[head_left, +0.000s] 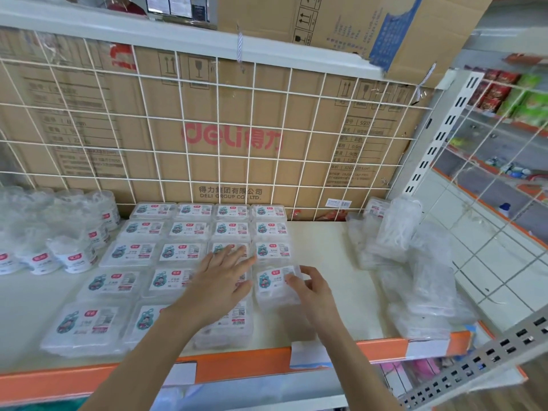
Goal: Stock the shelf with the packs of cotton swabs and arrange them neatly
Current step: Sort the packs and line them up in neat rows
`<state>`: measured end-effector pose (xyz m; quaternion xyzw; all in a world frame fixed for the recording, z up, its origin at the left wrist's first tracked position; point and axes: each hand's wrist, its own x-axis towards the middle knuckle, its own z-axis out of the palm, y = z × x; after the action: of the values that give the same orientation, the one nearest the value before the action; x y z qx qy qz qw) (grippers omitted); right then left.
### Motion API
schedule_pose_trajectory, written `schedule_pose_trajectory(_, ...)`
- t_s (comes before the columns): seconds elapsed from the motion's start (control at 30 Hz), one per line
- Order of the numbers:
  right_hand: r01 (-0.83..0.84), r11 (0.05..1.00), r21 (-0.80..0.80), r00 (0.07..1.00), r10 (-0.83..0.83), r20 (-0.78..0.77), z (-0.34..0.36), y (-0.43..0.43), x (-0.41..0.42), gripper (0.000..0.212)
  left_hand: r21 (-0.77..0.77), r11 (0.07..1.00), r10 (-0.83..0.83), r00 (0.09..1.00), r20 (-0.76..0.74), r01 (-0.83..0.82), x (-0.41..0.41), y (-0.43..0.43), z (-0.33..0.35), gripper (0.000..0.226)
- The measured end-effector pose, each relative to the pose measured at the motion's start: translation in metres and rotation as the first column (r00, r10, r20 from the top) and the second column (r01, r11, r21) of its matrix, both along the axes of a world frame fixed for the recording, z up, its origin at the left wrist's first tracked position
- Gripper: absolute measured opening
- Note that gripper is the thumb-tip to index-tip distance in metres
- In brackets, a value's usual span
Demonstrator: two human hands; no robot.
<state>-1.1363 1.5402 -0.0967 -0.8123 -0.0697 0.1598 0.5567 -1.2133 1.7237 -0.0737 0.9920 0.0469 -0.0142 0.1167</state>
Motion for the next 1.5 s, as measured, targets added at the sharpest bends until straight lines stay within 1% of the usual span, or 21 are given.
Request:
schedule_pose_trajectory(0.07, 0.031, 0.993, -0.113, 0.994, -0.018, 0.112, -0.003, 0.002, -0.001, 0.042, 0.002, 1.000, -0.003, 1.000, 0.022, 0.003, 0.000, 0.001, -0.003, 0.093)
schedule_pose_trajectory(0.1, 0.042, 0.989, -0.139, 0.988, -0.021, 0.153, -0.005, 0.001, -0.002, 0.048, 0.012, 1.000, -0.002, 0.999, 0.032, 0.001, 0.000, 0.000, -0.004, 0.093)
schedule_pose_trajectory(0.2, -0.031, 0.998, -0.060, 0.986, 0.041, 0.161, -0.007, -0.008, -0.008, 0.070, 0.017, 1.000, 0.007, 0.999, 0.046, -0.008, 0.000, 0.000, -0.006, 0.093)
schedule_pose_trajectory(0.23, -0.074, 0.996, -0.047, 0.979, 0.081, 0.188, -0.009, -0.010, -0.010, 0.071, 0.011, 1.000, 0.011, 0.999, 0.049, -0.012, 0.000, 0.000, -0.007, 0.093)
schedule_pose_trajectory(0.3, -0.137, 0.984, -0.118, 0.942, 0.166, 0.291, -0.011, -0.012, -0.015, 0.063, 0.000, 1.000, 0.013, 0.998, 0.053, -0.014, 0.000, 0.001, -0.009, 0.092)
schedule_pose_trajectory(0.33, -0.132, 0.976, -0.171, 0.917, 0.186, 0.353, -0.011, -0.011, -0.017, 0.060, -0.002, 1.000, 0.012, 0.998, 0.057, -0.012, 0.000, 0.001, -0.009, 0.092)
schedule_pose_trajectory(0.4, -0.051, 0.972, -0.229, 0.886, 0.150, 0.438, -0.011, -0.005, -0.019, 0.053, -0.003, 1.000, 0.004, 0.998, 0.060, -0.004, 0.001, 0.002, -0.010, 0.092)
schedule_pose_trajectory(0.5, 0.034, 0.966, -0.257, 0.890, 0.088, 0.448, -0.009, 0.004, -0.022, 0.049, 0.000, 1.000, -0.006, 0.998, 0.057, 0.006, 0.000, 0.002, -0.011, 0.092)
schedule_pose_trajectory(0.63, 0.036, 0.952, -0.304, 0.874, 0.117, 0.471, -0.008, 0.007, -0.026, 0.055, 0.010, 1.000, -0.021, 0.999, 0.048, 0.020, 0.001, 0.003, -0.010, 0.093)
schedule_pose_trajectory(0.67, 0.038, 0.949, -0.313, 0.872, 0.122, 0.474, -0.008, 0.007, -0.028, 0.056, 0.008, 1.000, -0.023, 0.999, 0.047, 0.023, 0.001, 0.003, -0.010, 0.090)
schedule_pose_trajectory(0.83, 0.061, 0.955, -0.291, 0.869, 0.093, 0.487, -0.010, 0.008, -0.030, 0.056, 0.007, 1.000, -0.024, 1.000, 0.020, 0.024, 0.001, 0.003, -0.010, 0.058)
schedule_pose_trajectory(0.87, 0.060, 0.957, -0.283, 0.867, 0.090, 0.490, -0.010, 0.009, -0.030, 0.056, 0.008, 1.000, -0.025, 0.999, 0.022, 0.025, 0.001, 0.004, -0.010, 0.057)
schedule_pose_trajectory(1.0, 0.050, 0.959, -0.278, 0.871, 0.094, 0.483, -0.010, 0.010, -0.031, 0.058, -0.002, 1.000, -0.029, 0.999, 0.031, 0.030, 0.001, 0.006, -0.011, 0.070)
schedule_pose_trajectory(1.07, 0.007, 0.963, -0.269, 0.867, 0.128, 0.481, -0.008, 0.008, -0.031, 0.062, -0.007, 1.000, -0.029, 0.999, 0.039, 0.029, 0.001, 0.006, -0.012, 0.069)
schedule_pose_trajectory(1.17, -0.073, 0.973, -0.219, 0.850, 0.175, 0.497, -0.001, -0.001, -0.034, 0.071, -0.039, 0.999, -0.022, 0.998, 0.065, 0.024, 0.002, 0.009, -0.014, 0.060)
schedule_pose_trajectory(1.2, -0.072, 0.977, -0.202, 0.854, 0.165, 0.493, 0.002, -0.006, -0.036, 0.070, -0.061, 0.998, -0.020, 0.997, 0.077, 0.025, 0.001, 0.010, -0.014, 0.064)
schedule_pose_trajectory(1.27, -0.029, 0.983, -0.179, 0.847, 0.119, 0.518, 0.008, -0.019, -0.039, 0.060, -0.107, 0.994, -0.027, 0.994, 0.106, 0.038, -0.001, 0.011, -0.014, 0.084)
schedule_pose_trajectory(1.3, 0.015, 0.985, -0.169, 0.832, 0.081, 0.549, 0.011, -0.028, -0.039, 0.055, -0.137, 0.990, -0.026, 0.993, 0.116, 0.042, -0.002, 0.012, -0.014, 0.088)
schedule_pose_trajectory(1.33, 0.074, 0.985, -0.158, 0.811, 0.033, 0.584, 0.014, -0.040, -0.037, 0.049, -0.167, 0.985, -0.023, 0.991, 0.129, 0.045, -0.002, 0.013, -0.014, 0.087)
schedule_pose_trajectory(1.43, 0.293, 0.947, -0.133, 0.713, -0.124, 0.690, 0.027, -0.081, -0.023, 0.040, -0.255, 0.965, -0.009, 0.982, 0.187, 0.057, -0.002, 0.017, -0.014, 0.067)
schedule_pose_trajectory(1.5, 0.445, 0.884, -0.142, 0.648, -0.209, 0.732, 0.036, -0.110, -0.010, 0.039, -0.298, 0.952, -0.002, 0.971, 0.237, 0.075, -0.002, 0.020, -0.013, 0.052)
